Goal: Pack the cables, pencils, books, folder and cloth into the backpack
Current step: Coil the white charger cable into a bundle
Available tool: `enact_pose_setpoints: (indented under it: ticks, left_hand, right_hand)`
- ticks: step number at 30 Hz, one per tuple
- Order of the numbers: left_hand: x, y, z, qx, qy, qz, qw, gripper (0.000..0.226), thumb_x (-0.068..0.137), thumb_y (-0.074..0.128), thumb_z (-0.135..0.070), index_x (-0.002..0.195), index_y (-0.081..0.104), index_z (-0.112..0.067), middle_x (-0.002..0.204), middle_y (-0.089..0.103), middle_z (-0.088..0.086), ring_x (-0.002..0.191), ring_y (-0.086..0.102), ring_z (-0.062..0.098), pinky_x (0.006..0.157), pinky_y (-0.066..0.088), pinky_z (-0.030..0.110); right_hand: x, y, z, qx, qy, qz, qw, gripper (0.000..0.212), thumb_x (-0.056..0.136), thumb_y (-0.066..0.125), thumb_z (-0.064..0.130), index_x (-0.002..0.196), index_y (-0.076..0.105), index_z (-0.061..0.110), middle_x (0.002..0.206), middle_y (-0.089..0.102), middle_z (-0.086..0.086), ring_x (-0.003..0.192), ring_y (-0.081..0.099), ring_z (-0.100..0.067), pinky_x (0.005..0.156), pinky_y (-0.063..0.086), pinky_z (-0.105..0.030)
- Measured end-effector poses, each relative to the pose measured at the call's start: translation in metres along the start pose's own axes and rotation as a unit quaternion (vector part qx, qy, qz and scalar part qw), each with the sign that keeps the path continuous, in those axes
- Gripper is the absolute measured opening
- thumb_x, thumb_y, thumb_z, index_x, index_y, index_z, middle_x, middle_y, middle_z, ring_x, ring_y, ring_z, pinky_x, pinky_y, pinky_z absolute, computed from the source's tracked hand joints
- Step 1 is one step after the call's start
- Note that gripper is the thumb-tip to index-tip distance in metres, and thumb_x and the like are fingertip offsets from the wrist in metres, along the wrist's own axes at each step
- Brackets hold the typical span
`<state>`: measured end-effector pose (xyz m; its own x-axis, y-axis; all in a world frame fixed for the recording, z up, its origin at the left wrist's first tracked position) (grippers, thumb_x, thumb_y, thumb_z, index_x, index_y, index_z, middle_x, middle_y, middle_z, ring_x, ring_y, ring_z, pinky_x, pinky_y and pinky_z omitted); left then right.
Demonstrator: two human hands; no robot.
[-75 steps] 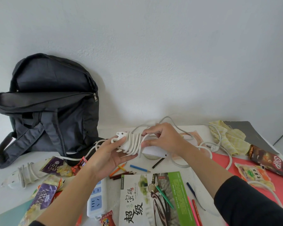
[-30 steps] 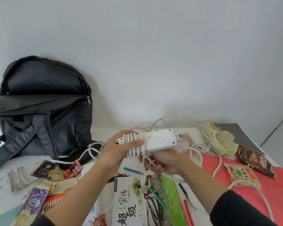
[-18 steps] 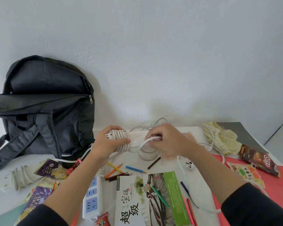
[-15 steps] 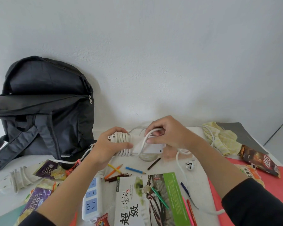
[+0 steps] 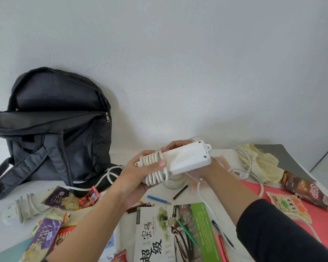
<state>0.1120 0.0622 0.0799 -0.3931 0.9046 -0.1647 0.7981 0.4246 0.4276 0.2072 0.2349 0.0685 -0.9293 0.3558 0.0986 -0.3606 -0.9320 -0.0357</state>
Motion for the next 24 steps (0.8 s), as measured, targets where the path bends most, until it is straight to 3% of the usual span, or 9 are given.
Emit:
enact_pose_setpoints:
  ticks: [2, 4, 6, 9, 12, 15, 18, 21, 24]
  left_hand:
    - [0.001, 0.0, 0.004, 0.003, 0.005, -0.042, 0.999, 0.068, 0.05, 0.096, -0.018, 0.111, 0.067, -0.011, 0.125, 0.071, 0.016, 0.097, 0.071, 0.027, 0.1, 0.053, 0.057]
    - [0.002, 0.0, 0.008, -0.015, 0.009, -0.068, 0.998, 0.062, 0.05, 0.096, -0.012, 0.105, 0.067, -0.013, 0.125, 0.071, 0.017, 0.101, 0.071, 0.03, 0.103, 0.05, 0.063]
    - [0.003, 0.001, 0.011, -0.044, 0.011, -0.081, 0.996, 0.056, 0.056, 0.091, -0.005, 0.107, 0.066, -0.01, 0.12, 0.071, 0.019, 0.102, 0.069, 0.03, 0.101, 0.052, 0.06]
    - [0.004, 0.0, 0.006, -0.111, 0.018, -0.117, 0.987, 0.051, 0.062, 0.082, -0.007, 0.11, 0.064, -0.004, 0.114, 0.069, 0.017, 0.106, 0.066, 0.03, 0.101, 0.055, 0.05]
    - [0.009, -0.011, -0.009, -0.176, 0.057, -0.159, 0.97, 0.047, 0.066, 0.079, -0.009, 0.11, 0.063, -0.005, 0.115, 0.069, 0.015, 0.111, 0.068, 0.031, 0.099, 0.057, 0.044]
    - [0.017, -0.025, -0.011, -0.081, 0.105, -0.219, 0.967, 0.044, 0.076, 0.082, -0.003, 0.112, 0.059, -0.011, 0.109, 0.066, 0.014, 0.103, 0.068, 0.031, 0.082, 0.063, 0.038]
    - [0.021, -0.032, -0.002, 0.01, 0.139, -0.251, 0.958, 0.05, 0.071, 0.088, -0.002, 0.107, 0.056, -0.016, 0.095, 0.062, 0.009, 0.083, 0.065, 0.022, 0.069, 0.06, 0.034]
    - [0.016, -0.032, 0.004, 0.109, 0.148, -0.207, 0.961, 0.05, 0.069, 0.092, -0.008, 0.106, 0.06, -0.016, 0.09, 0.062, 0.006, 0.078, 0.064, 0.019, 0.071, 0.06, 0.037]
    - [0.006, -0.021, 0.002, 0.202, 0.144, -0.1, 0.964, 0.052, 0.067, 0.095, -0.017, 0.107, 0.062, -0.018, 0.082, 0.057, 0.004, 0.068, 0.056, 0.014, 0.06, 0.05, 0.028]
  right_hand:
    - [-0.003, 0.003, -0.011, 0.098, -0.003, -0.001, 0.995, 0.065, 0.061, 0.091, 0.046, 0.095, 0.068, -0.004, 0.098, 0.066, -0.023, 0.085, 0.065, -0.032, 0.076, 0.055, -0.039]
    - [-0.006, 0.003, -0.021, 0.089, 0.003, -0.04, 0.995, 0.035, 0.075, 0.08, 0.025, 0.093, 0.065, -0.001, 0.091, 0.065, -0.015, 0.08, 0.063, -0.025, 0.07, 0.054, -0.031]
    - [-0.008, 0.006, -0.025, -0.011, 0.066, -0.094, 0.993, 0.006, 0.084, 0.064, 0.009, 0.087, 0.061, 0.004, 0.078, 0.057, -0.003, 0.071, 0.051, -0.016, 0.06, 0.045, -0.023]
    - [-0.013, 0.017, -0.02, -0.115, 0.125, -0.117, 0.979, 0.013, 0.092, 0.059, 0.012, 0.082, 0.061, 0.004, 0.057, 0.047, 0.002, 0.052, 0.036, -0.014, 0.05, 0.029, -0.023]
    - [-0.027, 0.022, -0.013, -0.25, 0.046, -0.075, 0.964, 0.033, 0.106, 0.051, 0.033, 0.086, 0.067, 0.012, 0.056, 0.044, 0.003, 0.048, 0.033, -0.012, 0.051, 0.028, -0.027]
    - [-0.044, 0.024, -0.002, -0.427, -0.034, -0.046, 0.902, 0.038, 0.104, 0.053, 0.043, 0.067, 0.055, 0.035, 0.052, 0.042, 0.007, 0.049, 0.039, -0.01, 0.053, 0.026, -0.022]
    - [-0.045, 0.026, 0.025, -0.476, -0.092, -0.035, 0.874, 0.037, 0.097, 0.065, 0.032, 0.063, 0.057, 0.02, 0.054, 0.047, -0.002, 0.051, 0.043, -0.014, 0.053, 0.029, -0.025]
    - [-0.042, 0.021, 0.044, -0.449, -0.16, -0.041, 0.878, 0.021, 0.091, 0.072, 0.031, 0.078, 0.073, 0.015, 0.068, 0.062, -0.001, 0.063, 0.054, -0.018, 0.062, 0.042, -0.032]
    - [-0.039, 0.02, 0.058, -0.375, -0.21, -0.076, 0.9, 0.017, 0.081, 0.084, 0.029, 0.083, 0.075, 0.014, 0.074, 0.061, 0.001, 0.064, 0.054, -0.021, 0.06, 0.043, -0.036]
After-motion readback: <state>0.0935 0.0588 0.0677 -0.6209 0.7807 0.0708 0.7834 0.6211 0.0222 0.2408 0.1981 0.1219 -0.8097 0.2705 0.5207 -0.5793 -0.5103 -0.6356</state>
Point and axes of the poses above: each hand's wrist, its own x-axis towards the middle knuckle, its own y-axis out of the palm, z = x × y, the point moved 2 cm from there along x, towards the middle knuckle
